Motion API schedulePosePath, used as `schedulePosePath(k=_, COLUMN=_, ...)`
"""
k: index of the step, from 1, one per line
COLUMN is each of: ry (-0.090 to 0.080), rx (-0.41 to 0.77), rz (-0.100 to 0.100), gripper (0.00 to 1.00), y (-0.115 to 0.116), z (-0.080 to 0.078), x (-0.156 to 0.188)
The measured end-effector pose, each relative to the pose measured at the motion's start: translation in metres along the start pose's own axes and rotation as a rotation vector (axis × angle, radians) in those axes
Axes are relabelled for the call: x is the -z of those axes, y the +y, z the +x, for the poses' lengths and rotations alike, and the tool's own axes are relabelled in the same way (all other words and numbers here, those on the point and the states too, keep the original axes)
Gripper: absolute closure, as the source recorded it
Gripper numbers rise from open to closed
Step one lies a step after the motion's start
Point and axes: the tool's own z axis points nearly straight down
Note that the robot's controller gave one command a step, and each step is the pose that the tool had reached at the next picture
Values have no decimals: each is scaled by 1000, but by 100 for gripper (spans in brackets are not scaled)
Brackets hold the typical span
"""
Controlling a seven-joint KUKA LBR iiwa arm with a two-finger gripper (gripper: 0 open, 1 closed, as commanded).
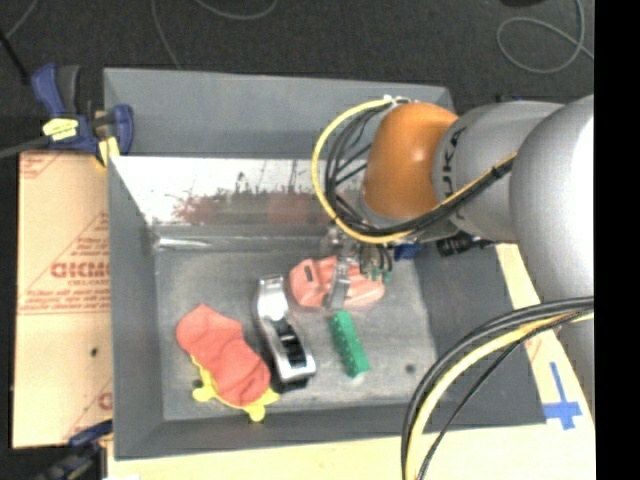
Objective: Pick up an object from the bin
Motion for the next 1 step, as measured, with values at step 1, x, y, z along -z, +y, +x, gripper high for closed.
schedulePosePath(k=1, ry=0, rx=0, rz=0, gripper=100, y=0, z=0, x=0)
